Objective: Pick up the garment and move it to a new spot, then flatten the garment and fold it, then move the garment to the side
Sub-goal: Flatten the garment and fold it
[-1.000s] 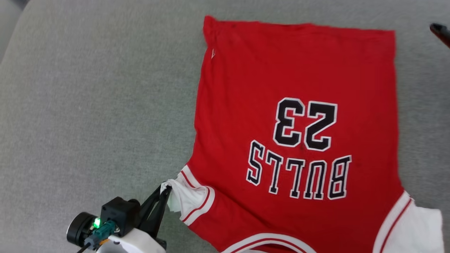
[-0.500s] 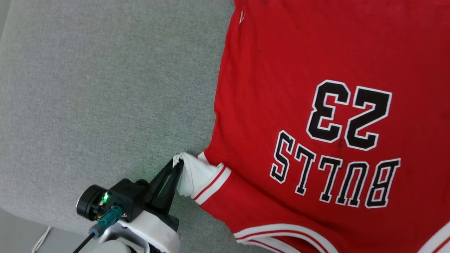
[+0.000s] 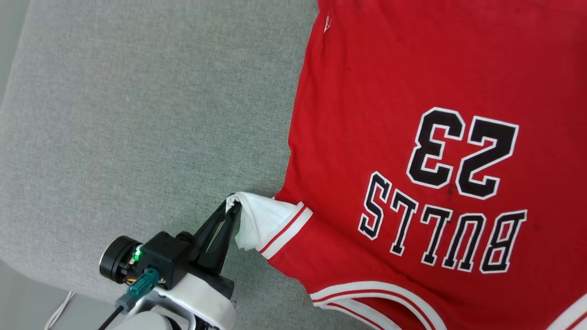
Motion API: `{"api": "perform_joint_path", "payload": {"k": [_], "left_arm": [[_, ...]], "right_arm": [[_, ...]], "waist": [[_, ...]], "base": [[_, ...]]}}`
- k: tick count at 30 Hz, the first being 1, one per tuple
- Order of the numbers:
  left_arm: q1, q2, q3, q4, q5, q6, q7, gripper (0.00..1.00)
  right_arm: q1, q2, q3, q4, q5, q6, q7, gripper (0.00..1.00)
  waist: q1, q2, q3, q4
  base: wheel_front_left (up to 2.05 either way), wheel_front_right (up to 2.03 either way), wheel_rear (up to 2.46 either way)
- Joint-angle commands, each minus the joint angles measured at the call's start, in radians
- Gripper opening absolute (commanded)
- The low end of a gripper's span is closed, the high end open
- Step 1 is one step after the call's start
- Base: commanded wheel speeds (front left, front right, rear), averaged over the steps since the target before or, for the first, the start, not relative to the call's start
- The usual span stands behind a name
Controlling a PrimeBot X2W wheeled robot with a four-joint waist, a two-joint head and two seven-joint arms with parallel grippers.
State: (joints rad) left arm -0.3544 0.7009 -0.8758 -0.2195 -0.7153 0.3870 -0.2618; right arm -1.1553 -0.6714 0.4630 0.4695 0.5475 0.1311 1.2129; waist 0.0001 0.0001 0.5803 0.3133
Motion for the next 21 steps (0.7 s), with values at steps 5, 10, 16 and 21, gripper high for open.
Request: {"api": "perform_joint_path", "payload": {"k": [5, 10, 16, 21], "left_arm": [[0.050, 0.005, 0.021, 0.012, 0.005, 0.004, -0.004, 0.00], [0.098, 0.025, 0.032, 0.007, -0.007, 0.016, -0.004, 0.00], [0.154, 0.048, 0.039, -0.001, -0.026, 0.037, -0.004, 0.00], [0.195, 0.069, 0.049, -0.010, -0.040, 0.053, -0.004, 0.00]], "right_arm": [[0.022, -0.001, 0.017, -0.010, 0.035, -0.001, -0.063, 0.00], [0.075, -0.061, 0.070, -0.074, 0.119, -0.001, -0.111, 0.00], [0.235, -0.194, 0.118, -0.202, 0.258, -0.001, -0.159, 0.00], [0.443, -0.296, 0.101, -0.314, 0.349, -0.001, -0.207, 0.00]], "waist": [[-0.0001, -0.0001, -0.121, -0.038], [-0.0001, -0.0001, -0.214, -0.075], [-0.0001, -0.0001, -0.298, -0.127], [-0.0001, -0.0001, -0.343, -0.170]], "base": [[0.00, 0.00, 0.00], [0.00, 0.00, 0.00], [0.00, 0.00, 0.00], [0.00, 0.00, 0.00]]}}
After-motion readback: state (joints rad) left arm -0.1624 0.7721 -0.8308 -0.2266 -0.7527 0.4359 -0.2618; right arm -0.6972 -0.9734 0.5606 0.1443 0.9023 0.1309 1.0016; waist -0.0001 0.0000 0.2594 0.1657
